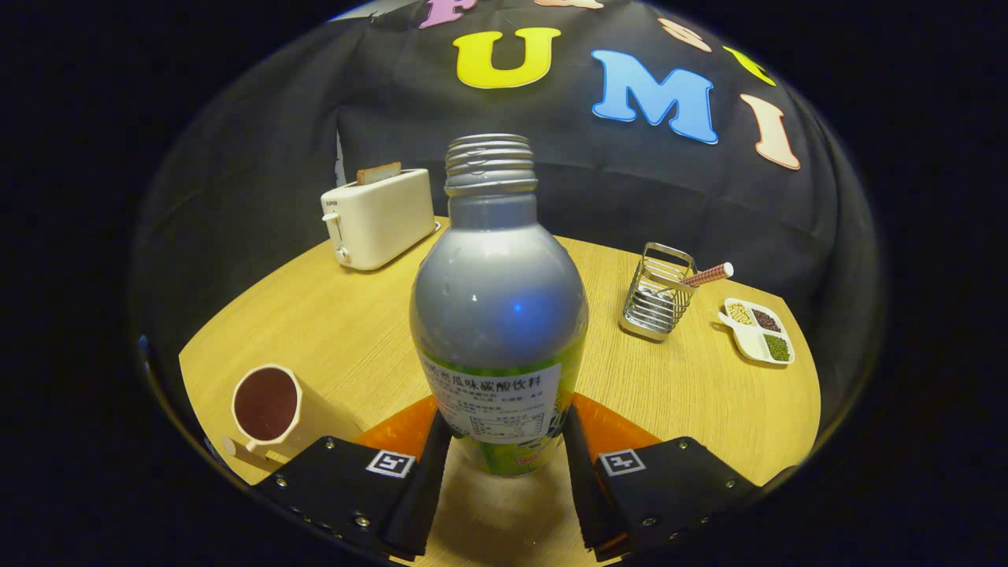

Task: Take the bottle from table, then pour the juice into the cup, finally place the bottle on the coaster

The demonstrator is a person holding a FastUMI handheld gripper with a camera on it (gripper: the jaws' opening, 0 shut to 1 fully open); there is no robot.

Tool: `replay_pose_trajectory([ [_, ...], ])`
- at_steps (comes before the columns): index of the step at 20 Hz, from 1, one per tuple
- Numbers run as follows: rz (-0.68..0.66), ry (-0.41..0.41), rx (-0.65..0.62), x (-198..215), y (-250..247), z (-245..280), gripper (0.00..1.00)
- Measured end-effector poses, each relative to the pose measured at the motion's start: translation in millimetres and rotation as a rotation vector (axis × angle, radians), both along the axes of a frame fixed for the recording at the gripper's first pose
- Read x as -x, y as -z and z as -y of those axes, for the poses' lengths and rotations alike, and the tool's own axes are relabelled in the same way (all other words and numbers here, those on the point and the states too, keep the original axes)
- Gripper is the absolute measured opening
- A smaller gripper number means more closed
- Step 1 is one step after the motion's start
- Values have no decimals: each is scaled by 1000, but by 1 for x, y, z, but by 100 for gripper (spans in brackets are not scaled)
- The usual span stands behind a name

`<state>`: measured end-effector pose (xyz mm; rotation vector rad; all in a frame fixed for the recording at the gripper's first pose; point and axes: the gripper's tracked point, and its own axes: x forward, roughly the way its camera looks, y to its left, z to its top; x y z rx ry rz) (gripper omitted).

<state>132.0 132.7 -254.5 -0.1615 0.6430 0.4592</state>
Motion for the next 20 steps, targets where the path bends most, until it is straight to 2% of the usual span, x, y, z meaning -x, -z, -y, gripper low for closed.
replay_pose_trajectory([
  [3, 4, 27, -65, -14, 0, -2, 70],
  [8, 82, 21, -27, -32, 6, -10, 71],
  [20, 68, 33, -18, -28, 29, -13, 77],
])
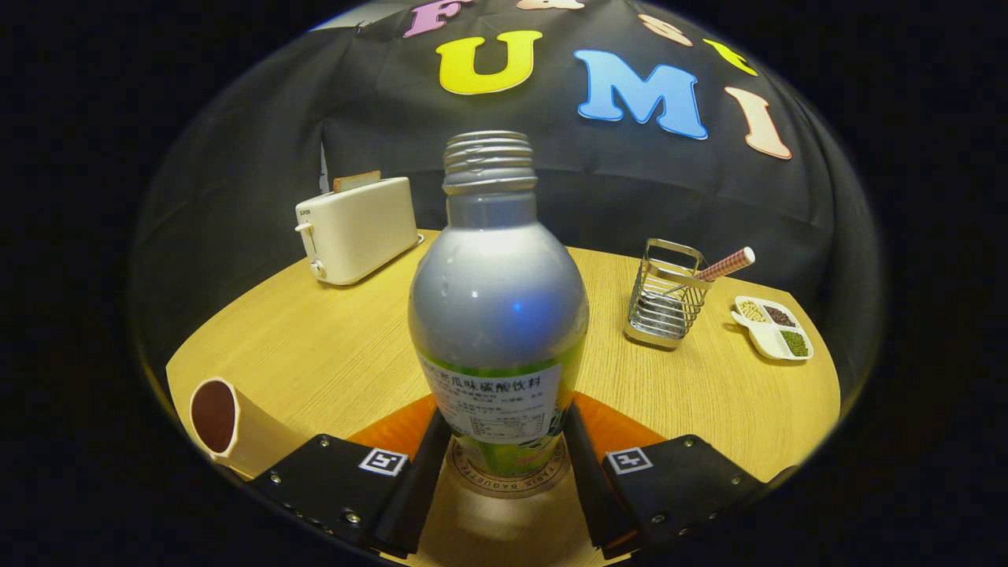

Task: Take the bottle from table, then pour the juice into the cup, finally place the bottle on the coaster

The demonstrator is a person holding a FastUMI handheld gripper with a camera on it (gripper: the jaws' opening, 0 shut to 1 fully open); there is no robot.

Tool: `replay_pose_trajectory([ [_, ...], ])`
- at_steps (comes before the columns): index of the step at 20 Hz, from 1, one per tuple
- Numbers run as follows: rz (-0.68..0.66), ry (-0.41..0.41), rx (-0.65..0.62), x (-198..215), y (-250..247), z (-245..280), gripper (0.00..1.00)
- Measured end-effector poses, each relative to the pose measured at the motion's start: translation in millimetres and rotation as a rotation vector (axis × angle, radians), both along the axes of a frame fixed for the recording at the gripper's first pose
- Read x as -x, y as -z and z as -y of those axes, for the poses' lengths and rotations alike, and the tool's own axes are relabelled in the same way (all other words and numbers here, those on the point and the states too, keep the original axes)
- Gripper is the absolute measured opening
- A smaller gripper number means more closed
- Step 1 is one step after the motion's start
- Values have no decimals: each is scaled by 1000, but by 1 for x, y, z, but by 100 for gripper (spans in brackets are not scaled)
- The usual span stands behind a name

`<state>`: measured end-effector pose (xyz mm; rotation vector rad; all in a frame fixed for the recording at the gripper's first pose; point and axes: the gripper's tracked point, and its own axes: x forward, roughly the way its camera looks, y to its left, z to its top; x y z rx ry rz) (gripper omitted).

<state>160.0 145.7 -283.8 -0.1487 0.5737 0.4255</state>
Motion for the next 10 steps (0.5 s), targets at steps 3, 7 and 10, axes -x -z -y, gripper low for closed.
replay_pose_trajectory([
  [3, -10, 6, 18, 5, 5, 3, 78],
  [7, 2, 24, 12, 13, -9, 7, 92],
  [10, 57, 50, -18, 23, -44, 9, 97],
])
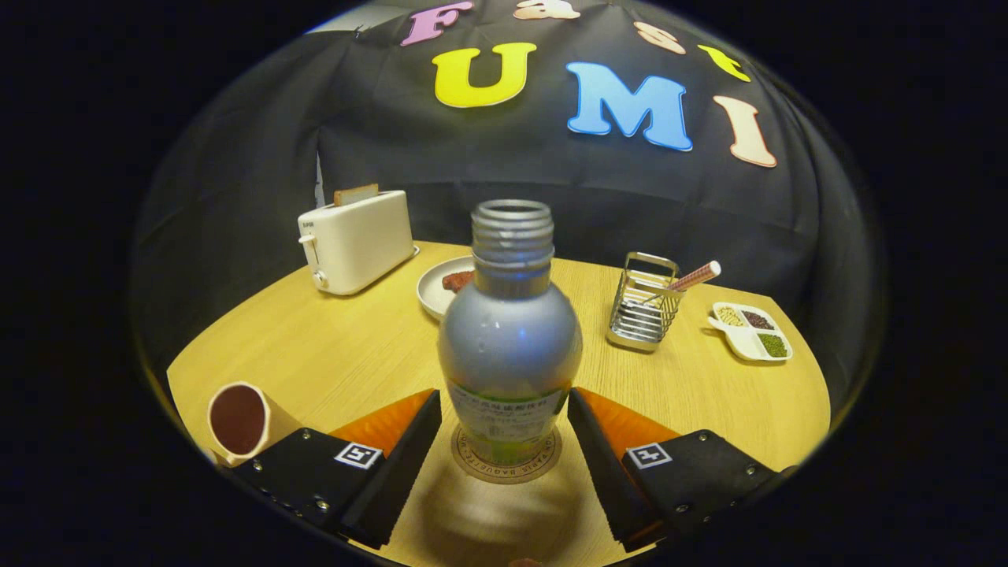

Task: Take the bottle from table, then pour the juice into the cup, finally place the bottle on the coaster

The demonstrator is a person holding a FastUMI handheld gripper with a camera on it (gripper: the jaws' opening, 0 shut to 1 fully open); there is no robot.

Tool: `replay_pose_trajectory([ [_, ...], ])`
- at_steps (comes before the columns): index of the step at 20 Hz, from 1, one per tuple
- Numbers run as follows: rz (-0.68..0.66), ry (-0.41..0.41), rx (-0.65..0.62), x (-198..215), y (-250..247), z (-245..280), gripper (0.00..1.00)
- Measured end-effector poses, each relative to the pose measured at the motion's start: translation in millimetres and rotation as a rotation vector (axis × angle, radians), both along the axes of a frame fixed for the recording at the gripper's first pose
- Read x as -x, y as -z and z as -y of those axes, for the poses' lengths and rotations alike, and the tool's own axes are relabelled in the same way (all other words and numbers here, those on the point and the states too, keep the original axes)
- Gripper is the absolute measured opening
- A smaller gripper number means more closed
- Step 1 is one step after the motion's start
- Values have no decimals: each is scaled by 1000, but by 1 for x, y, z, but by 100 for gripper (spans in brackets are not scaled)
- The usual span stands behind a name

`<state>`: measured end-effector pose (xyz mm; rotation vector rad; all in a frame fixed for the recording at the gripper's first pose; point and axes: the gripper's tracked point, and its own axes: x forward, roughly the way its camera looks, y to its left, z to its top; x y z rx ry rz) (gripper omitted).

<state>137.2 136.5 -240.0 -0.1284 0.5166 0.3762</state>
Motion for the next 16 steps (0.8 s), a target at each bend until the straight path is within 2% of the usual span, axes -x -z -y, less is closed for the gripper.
replay_pose_trajectory([
  [9, 265, 126, -51, 46, -157, 38, 97],
  [16, 458, 257, -44, 90, -240, 70, 97],
])
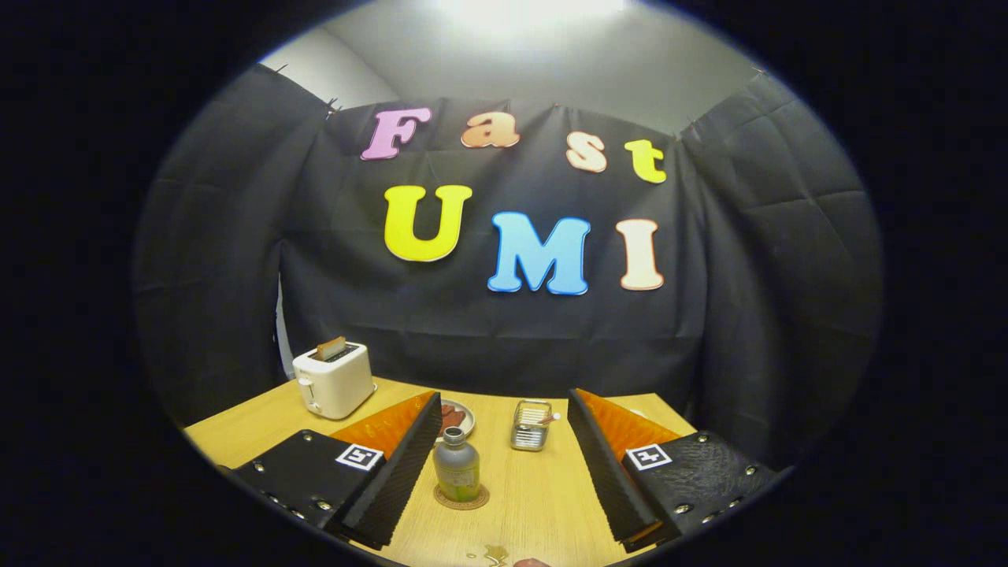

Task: Take the bottle from table, then pour the juice into the cup, finally place the bottle on the coaster

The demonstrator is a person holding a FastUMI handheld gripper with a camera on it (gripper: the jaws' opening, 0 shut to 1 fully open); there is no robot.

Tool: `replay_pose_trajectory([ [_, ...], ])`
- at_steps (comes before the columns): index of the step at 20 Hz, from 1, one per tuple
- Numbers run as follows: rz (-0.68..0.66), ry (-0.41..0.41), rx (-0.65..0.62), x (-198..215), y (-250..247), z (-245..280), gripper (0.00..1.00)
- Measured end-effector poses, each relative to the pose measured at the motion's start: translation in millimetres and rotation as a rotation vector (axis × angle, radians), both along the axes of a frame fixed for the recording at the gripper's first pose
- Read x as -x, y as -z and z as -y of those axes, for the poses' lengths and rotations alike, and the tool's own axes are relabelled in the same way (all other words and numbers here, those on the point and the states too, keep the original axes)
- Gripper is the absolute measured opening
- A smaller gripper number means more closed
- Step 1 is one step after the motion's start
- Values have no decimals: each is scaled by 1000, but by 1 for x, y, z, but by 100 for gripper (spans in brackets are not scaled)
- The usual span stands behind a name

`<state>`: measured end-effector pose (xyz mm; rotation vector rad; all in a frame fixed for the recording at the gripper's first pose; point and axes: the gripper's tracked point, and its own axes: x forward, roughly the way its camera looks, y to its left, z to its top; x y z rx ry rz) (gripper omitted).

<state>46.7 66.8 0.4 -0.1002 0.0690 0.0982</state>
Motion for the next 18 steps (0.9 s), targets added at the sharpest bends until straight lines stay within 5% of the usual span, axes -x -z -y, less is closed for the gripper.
replay_pose_trajectory([
  [18, 78, 47, -54, 16, -34, 15, 97],
])
